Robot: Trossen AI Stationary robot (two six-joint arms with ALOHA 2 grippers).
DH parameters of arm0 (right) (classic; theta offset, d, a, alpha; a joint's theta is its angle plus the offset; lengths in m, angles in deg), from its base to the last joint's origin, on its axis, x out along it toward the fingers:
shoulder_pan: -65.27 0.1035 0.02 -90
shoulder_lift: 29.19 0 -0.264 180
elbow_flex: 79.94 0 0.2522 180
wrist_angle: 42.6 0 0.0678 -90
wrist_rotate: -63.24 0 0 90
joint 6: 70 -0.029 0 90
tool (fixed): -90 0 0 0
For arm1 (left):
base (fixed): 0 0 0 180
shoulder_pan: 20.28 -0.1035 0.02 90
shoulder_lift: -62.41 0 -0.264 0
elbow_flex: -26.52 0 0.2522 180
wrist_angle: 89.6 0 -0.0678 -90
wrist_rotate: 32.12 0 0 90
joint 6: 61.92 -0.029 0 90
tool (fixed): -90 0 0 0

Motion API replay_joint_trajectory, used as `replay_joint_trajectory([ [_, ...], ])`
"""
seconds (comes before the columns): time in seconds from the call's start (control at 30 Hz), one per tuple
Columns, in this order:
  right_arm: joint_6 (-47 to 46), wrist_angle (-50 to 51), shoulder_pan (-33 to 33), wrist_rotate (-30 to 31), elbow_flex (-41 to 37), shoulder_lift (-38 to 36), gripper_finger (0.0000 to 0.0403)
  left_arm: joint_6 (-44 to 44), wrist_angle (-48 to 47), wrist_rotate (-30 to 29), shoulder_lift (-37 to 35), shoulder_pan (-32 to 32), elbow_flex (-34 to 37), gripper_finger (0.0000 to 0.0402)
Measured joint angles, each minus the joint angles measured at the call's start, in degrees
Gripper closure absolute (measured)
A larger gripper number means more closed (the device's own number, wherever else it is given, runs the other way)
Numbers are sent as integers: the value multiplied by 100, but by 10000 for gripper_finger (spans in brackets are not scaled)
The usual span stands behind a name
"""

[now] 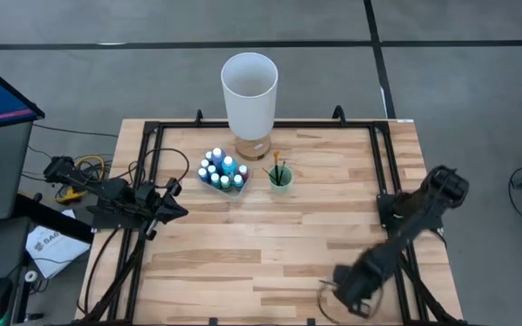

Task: Pick & Place Paint Supplies
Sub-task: Put the silver paint brush into the green cup

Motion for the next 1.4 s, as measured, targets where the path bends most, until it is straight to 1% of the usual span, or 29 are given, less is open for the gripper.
replay_joint_trajectory([
  [0.13,15,-60,-716,15,7,-546,402,2,1,-2,0,-2,0,400],
  [0.3,209,48,-1615,-106,11,-1204,402,1,2,-2,0,-2,0,400],
  [0.5,528,191,-2648,-213,11,-1819,402,0,2,-2,0,-1,0,400],
  [0.6,603,216,-3078,-159,12,-2039,402,2,4,-2,0,-1,0,400],
  [0.73,567,143,-3609,-107,17,-2153,402,2,3,-2,0,0,0,400],
  [0.87,560,-23,-4098,-185,17,-2166,402,2,2,0,0,-2,0,400],
  [1.07,397,93,-4832,-677,60,-2166,402,0,4,-1,0,-2,0,400],
  [1.23,634,237,-5323,-1072,489,-2166,403,2,7,-2,0,-1,0,400],
  [1.4,1028,841,-5906,-1082,1172,-2153,403,2,11,0,0,0,0,400],
])
